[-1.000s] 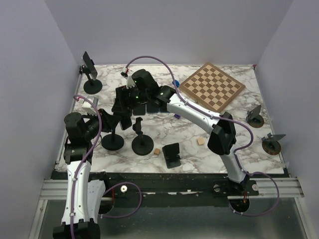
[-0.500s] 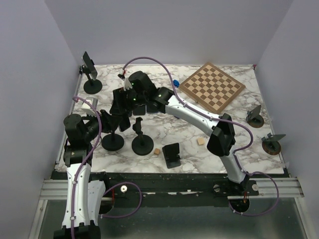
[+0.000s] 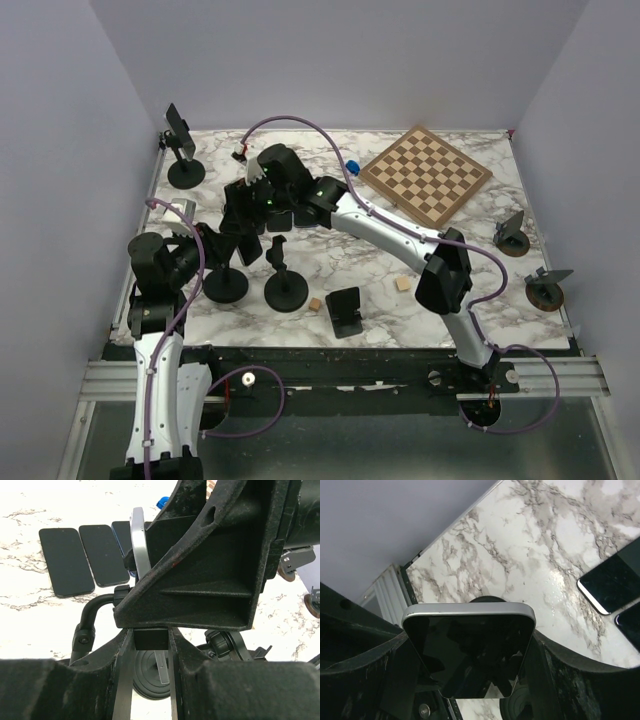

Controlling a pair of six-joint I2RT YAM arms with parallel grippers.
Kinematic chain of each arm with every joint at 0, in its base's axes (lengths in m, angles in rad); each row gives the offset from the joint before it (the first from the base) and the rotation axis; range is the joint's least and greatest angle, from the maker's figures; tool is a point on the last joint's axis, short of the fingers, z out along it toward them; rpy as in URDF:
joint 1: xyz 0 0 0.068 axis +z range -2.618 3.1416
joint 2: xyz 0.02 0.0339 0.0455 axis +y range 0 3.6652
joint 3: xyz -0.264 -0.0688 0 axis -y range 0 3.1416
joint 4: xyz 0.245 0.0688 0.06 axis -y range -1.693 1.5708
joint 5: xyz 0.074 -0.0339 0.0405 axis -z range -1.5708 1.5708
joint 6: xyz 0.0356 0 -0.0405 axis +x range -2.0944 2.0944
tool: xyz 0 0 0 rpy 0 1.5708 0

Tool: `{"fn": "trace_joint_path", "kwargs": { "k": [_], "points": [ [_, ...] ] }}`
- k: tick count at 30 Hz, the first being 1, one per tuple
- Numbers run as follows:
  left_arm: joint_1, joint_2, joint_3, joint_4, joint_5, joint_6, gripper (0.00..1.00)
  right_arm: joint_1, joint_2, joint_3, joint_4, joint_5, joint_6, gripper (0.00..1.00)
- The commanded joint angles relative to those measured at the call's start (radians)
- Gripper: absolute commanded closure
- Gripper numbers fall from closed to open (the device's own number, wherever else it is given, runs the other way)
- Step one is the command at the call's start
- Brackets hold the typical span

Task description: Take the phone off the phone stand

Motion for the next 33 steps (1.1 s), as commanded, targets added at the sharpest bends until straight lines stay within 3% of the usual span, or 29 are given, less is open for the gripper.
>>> {"fn": "trace_joint_path", "kwargs": {
  "k": [1, 4, 13, 22, 28, 33],
  "points": [
    [-0.004, -0.043, -0.023, 0.137, 0.128, -0.024, 1.00, -0.030, -0.018, -0.018, 0.077, -0.214, -0.110, 0.99],
    [-0.003, -0.043, -0.028, 0.155, 0.158, -0.037, 1.00, -0.048, 0.012, 0.039, 0.035, -0.333, -0.155, 0.99],
    [-0.001, -0.031, -0.040, 0.198, 0.213, -0.062, 1.00, -0.108, 0.017, -0.007, 0.140, -0.713, -0.137, 0.99],
    [-0.002, -0.032, -0.042, 0.196, 0.226, -0.056, 1.00, -0.107, 0.043, 0.016, 0.246, -0.889, -0.045, 0.99],
    [-0.002, -0.029, -0.019, 0.119, 0.153, -0.006, 1.00, -0.108, -0.043, -0.081, 0.411, -0.812, 0.149, 0.99],
    [-0.001, -0.037, -0.014, 0.105, 0.149, 0.004, 1.00, -0.116, -0.136, -0.141, 0.416, -0.495, 0.285, 0.99]
  ]
}}
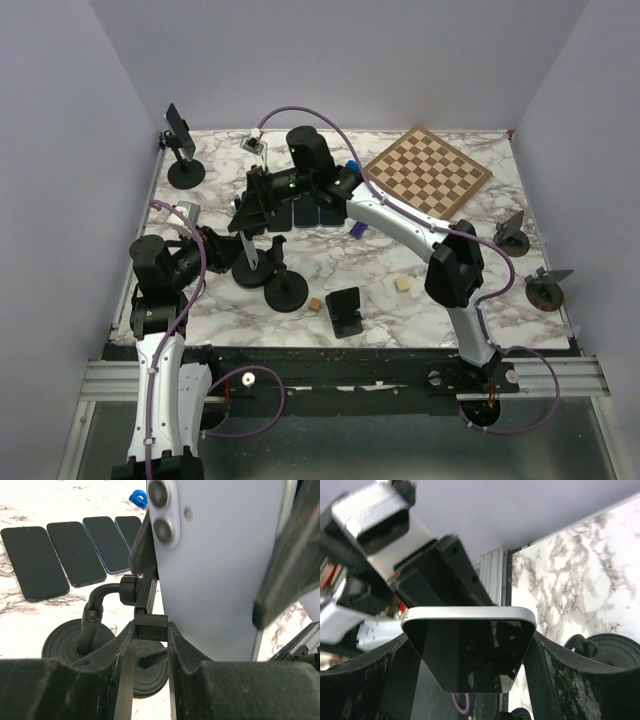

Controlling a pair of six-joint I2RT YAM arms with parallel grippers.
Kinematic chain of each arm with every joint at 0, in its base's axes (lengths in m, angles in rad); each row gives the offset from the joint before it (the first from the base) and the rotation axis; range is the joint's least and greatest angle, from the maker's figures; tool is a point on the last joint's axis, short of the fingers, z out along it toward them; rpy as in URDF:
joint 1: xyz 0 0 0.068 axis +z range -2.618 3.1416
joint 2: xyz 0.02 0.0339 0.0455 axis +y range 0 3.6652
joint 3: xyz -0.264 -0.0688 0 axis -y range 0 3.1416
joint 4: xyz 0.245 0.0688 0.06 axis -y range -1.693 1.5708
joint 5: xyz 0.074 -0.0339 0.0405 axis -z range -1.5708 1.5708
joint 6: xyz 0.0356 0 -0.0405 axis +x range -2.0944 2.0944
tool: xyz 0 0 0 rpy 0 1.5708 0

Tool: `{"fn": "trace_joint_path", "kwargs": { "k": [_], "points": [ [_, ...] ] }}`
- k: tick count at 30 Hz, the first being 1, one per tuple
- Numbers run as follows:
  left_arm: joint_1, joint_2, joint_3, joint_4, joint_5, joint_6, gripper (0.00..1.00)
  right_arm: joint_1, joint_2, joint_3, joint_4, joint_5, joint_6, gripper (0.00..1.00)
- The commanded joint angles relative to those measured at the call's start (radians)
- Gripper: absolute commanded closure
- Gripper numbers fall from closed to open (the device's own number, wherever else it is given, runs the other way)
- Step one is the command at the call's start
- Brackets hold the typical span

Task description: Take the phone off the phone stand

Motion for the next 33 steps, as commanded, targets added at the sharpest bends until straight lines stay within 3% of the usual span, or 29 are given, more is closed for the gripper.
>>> {"fn": "trace_joint_path", "kwargs": {
  "k": [1, 6, 15, 19, 23, 27, 33],
  "points": [
    [-0.009, -0.021, 0.035, 0.028, 0.030, 0.032, 1.00, -0.004, -0.127, -0.040, 0.100, 0.277, 0.163, 0.99],
    [-0.007, -0.016, 0.050, -0.016, 0.009, 0.045, 1.00, -0.027, -0.167, -0.037, 0.118, 0.361, 0.221, 0.99],
    [-0.008, -0.078, 0.060, -0.072, -0.157, 0.065, 1.00, -0.128, -0.196, -0.049, 0.130, 0.485, 0.246, 0.99],
    [-0.006, -0.107, 0.045, -0.043, -0.169, 0.049, 1.00, -0.193, -0.142, 0.011, -0.055, 0.685, 0.156, 0.99],
    [-0.006, -0.079, 0.061, -0.079, -0.190, 0.031, 0.89, -0.219, -0.006, 0.171, -0.211, 0.937, 0.040, 0.99],
    [-0.005, -0.080, 0.066, -0.089, -0.190, 0.017, 0.71, -0.244, 0.158, 0.351, -0.277, 1.064, -0.014, 0.99],
    [-0.001, -0.090, 0.078, -0.118, -0.240, 0.026, 0.57, -0.269, 0.316, 0.451, -0.223, 1.184, -0.102, 0.99]
  ]
}}
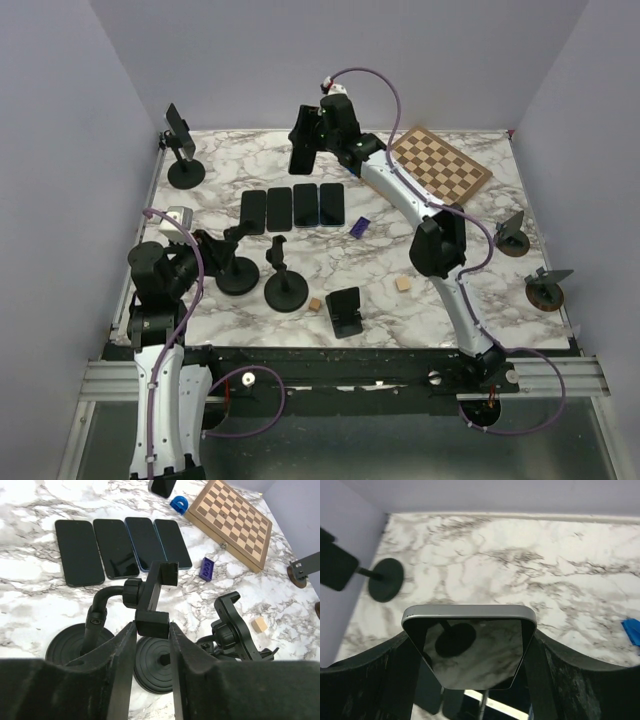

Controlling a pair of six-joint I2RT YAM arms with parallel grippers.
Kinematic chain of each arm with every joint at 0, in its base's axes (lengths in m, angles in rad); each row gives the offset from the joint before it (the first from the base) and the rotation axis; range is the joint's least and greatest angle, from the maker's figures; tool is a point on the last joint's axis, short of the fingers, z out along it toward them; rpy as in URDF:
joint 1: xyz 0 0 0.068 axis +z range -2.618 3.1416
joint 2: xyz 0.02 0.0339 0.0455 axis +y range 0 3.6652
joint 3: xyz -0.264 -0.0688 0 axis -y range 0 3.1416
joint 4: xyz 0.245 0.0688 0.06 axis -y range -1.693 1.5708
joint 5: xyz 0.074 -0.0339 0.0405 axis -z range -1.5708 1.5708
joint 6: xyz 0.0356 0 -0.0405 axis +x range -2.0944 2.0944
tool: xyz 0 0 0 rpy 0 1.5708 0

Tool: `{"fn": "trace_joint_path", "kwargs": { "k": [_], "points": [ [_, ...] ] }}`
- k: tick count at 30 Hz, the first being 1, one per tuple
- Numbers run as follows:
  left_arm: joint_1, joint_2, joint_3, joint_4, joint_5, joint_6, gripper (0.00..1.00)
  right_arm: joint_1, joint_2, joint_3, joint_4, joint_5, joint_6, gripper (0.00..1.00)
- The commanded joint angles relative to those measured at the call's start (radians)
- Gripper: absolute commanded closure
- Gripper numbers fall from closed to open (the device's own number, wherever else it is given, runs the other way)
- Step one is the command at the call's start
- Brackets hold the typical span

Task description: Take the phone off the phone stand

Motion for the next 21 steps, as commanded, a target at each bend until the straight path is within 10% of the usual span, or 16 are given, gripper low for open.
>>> {"fn": "trace_joint_path", "kwargs": {
  "k": [1, 10, 21],
  "points": [
    [0.005, -0.020, 0.055, 0.020, -0.060, 0.003, 0.55, -0.019, 0.079, 0.059, 0.033, 0.166, -0.100, 0.99],
    [0.011, -0.028, 0.062, 0.004, -0.079, 0.010, 0.30, -0.067, 0.240, 0.123, 0.180, 0.238, -0.171, 0.99],
    [0.035, -0.003, 0.066, 0.020, -0.053, 0.003, 0.29, -0.104, 0.337, 0.135, 0.225, 0.219, -0.173, 0.99]
  ]
}}
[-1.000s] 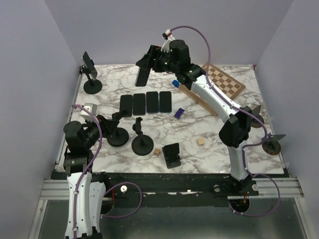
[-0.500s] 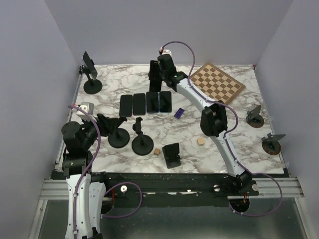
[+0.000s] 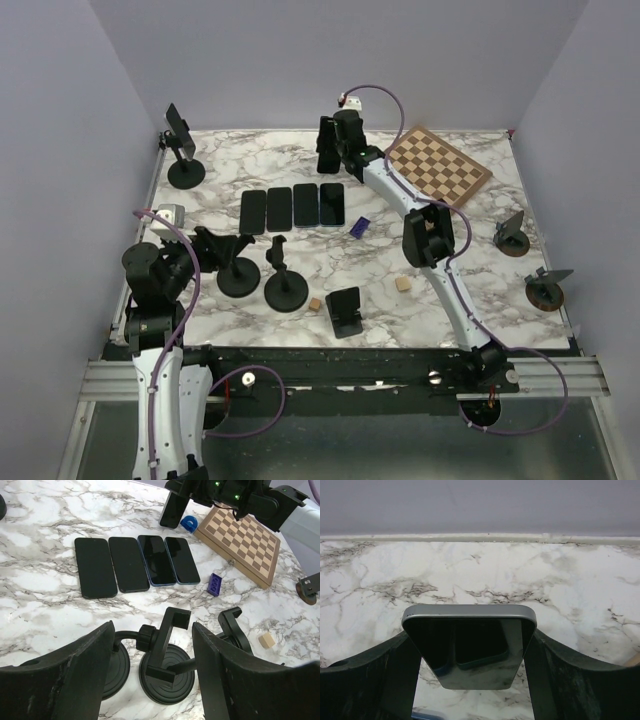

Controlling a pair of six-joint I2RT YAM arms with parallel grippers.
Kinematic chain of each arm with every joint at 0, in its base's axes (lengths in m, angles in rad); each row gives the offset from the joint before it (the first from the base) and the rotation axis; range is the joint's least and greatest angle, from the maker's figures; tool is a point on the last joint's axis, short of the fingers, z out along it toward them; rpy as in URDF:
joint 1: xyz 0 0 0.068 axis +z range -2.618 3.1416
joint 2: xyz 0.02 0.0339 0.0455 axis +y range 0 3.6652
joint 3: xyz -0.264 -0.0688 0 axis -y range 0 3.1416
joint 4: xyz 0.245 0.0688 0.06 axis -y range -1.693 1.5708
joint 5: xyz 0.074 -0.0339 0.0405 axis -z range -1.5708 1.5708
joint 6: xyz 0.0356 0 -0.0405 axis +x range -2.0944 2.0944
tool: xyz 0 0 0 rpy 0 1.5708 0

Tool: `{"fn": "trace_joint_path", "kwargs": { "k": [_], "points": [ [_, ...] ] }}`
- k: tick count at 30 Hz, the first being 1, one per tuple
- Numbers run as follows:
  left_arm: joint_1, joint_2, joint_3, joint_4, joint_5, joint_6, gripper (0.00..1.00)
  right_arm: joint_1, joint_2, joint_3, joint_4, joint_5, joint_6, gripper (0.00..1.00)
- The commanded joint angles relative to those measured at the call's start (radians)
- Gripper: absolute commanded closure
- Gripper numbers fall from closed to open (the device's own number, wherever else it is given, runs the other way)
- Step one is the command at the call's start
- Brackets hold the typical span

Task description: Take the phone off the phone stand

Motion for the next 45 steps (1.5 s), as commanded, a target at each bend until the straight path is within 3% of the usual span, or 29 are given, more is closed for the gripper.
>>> {"fn": "trace_joint_path", "kwargs": {
  "k": [1, 12, 39, 45],
  "points": [
    [0.019, 0.013, 0.029, 0.022, 0.008, -0.003, 0.29, -0.004, 0.045, 0.039, 0.065, 0.017, -0.006, 0.99],
    [0.031, 0.024, 0.029, 0.025, 0.017, -0.006, 0.28, -0.004, 0.123, 0.026, 0.087, 0.045, 0.041, 0.67],
    [0.059, 0.047, 0.028, 0.046, 0.039, -0.023, 0.28, -0.004, 0.210, 0.064, 0.131, 0.049, 0.092, 0.40],
    [0.060, 0.050, 0.027, 0.047, 0.040, -0.023, 0.28, -0.004, 0.215, 0.070, 0.138, 0.060, 0.096, 0.13]
  ]
}}
